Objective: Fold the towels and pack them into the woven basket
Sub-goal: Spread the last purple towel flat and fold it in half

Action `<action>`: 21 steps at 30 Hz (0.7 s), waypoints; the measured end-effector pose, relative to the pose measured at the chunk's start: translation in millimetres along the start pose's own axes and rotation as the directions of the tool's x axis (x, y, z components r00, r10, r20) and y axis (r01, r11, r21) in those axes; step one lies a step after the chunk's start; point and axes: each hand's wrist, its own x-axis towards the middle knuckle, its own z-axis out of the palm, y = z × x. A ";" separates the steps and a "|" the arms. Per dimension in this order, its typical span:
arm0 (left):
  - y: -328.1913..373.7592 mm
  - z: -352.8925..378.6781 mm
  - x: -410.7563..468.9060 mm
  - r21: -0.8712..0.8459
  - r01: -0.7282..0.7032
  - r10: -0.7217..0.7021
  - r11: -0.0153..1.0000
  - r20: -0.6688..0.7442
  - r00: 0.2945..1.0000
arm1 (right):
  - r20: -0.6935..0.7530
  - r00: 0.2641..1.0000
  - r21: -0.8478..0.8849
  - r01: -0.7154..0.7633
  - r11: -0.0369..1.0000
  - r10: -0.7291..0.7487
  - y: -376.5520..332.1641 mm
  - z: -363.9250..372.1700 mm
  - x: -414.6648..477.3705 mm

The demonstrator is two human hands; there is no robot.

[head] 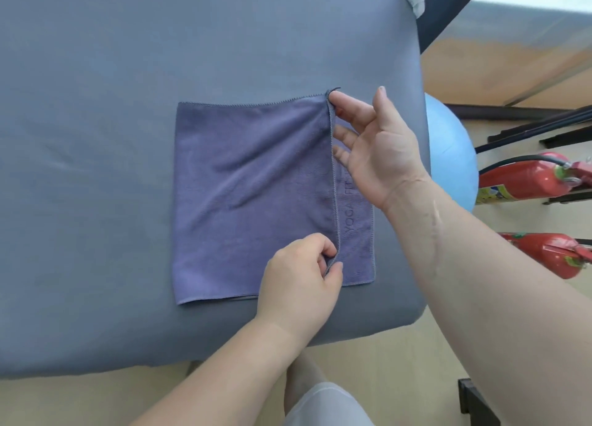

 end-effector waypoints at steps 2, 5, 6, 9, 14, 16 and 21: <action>5.0 14.4 4.1 0.024 0.006 -0.006 1.000 0.011 1.000 | -0.019 1.000 -0.021 -0.020 1.000 0.019 -5.2 -17.1 4.2; 2.3 30.8 8.4 0.064 0.043 -0.044 0.997 0.023 0.999 | -0.052 0.996 -0.123 -0.083 0.989 0.077 -2.4 -37.0 10.8; -0.3 34.5 9.0 0.074 0.066 -0.068 0.995 0.030 0.997 | -0.055 0.993 -0.179 -0.111 0.978 0.102 1.2 -41.6 12.7; -7.3 42.0 8.8 0.117 0.116 -0.123 0.986 0.053 0.991 | -0.016 0.990 -0.267 -0.139 0.954 0.140 9.8 -52.0 15.4; -4.0 44.8 6.1 0.133 0.114 -0.122 0.985 0.056 0.991 | 0.010 0.992 -0.381 -0.110 0.918 0.123 10.8 -49.3 14.9; 0.9 43.5 4.4 0.124 0.099 -0.105 0.987 0.042 0.994 | -0.006 0.994 -0.442 -0.102 0.891 0.111 10.5 -47.1 13.1; 18.4 32.7 4.0 0.117 0.006 -0.004 0.993 -0.015 1.000 | 0.028 0.999 -0.300 -0.015 0.954 0.024 -10.1 -46.2 8.5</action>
